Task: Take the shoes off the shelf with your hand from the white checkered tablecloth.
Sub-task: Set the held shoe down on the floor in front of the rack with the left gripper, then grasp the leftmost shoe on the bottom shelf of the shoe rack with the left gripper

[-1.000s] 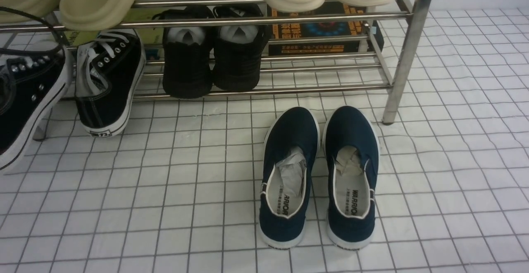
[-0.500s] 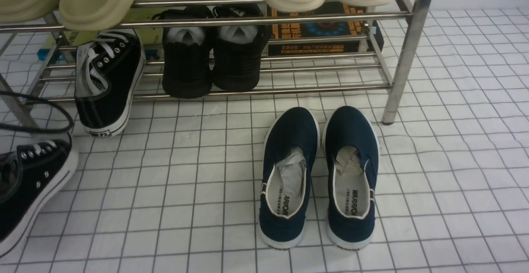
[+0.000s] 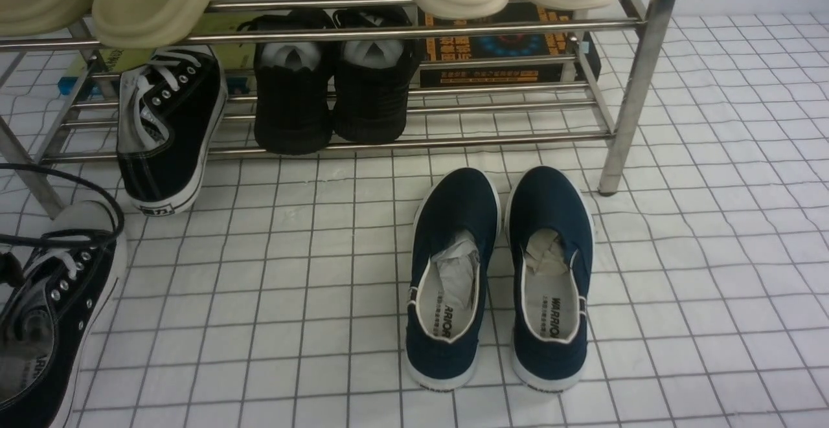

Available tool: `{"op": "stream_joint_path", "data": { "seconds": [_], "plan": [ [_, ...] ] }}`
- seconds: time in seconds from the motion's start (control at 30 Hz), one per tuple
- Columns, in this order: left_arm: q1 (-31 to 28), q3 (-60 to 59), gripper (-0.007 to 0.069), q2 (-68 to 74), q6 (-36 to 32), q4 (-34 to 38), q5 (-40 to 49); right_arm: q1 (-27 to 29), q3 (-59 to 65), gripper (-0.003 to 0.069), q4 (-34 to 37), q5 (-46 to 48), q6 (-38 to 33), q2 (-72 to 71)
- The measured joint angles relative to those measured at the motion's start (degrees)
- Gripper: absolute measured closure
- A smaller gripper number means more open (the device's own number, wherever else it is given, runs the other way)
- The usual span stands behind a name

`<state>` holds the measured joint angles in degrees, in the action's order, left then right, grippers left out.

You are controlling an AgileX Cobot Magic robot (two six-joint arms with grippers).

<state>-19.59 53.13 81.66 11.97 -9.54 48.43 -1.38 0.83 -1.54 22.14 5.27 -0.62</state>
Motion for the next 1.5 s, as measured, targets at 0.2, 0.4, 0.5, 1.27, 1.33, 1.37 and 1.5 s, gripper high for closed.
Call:
{"op": "stream_joint_path", "data": {
  "seconds": [0.2, 0.4, 0.5, 1.27, 1.33, 1.37, 1.5],
  "plan": [
    [0.0, 12.5, 0.0222, 0.0, 2.5, -2.3, 9.7, 0.0, 0.0, 0.0420, 0.0, 0.0, 0.0, 0.0],
    [3.9, 20.8, 0.0437, 1.6, 1.5, 8.5, 13.8, 0.0, 0.0, 0.0420, 0.0, 0.0, 0.0, 0.0],
    [8.0, 24.9, 0.0585, 5.8, -0.4, 11.7, 14.4, 0.0, 0.0, 0.0420, 0.0, 0.0, 0.0, 0.0],
    [15.4, 46.4, 0.0130, 26.4, 5.2, 6.6, 12.4, 0.0, 0.0, 0.0420, 0.0, 0.0, 0.0, 0.0],
    [15.4, 46.4, 0.0128, 26.9, 5.2, 6.6, 12.2, 0.0, 0.0, 0.0420, 0.0, 0.0, 0.0, 0.0],
    [15.4, 46.4, 0.0126, 27.8, 5.2, 6.6, 11.8, 0.0, 0.0, 0.0420, 0.0, 0.0, 0.0, 0.0],
    [15.4, 46.4, 0.0126, 30.5, 5.3, 7.7, 11.3, 0.0, 0.0, 0.0420, 0.0, 0.0, 0.0, 0.0]
  ]
}}
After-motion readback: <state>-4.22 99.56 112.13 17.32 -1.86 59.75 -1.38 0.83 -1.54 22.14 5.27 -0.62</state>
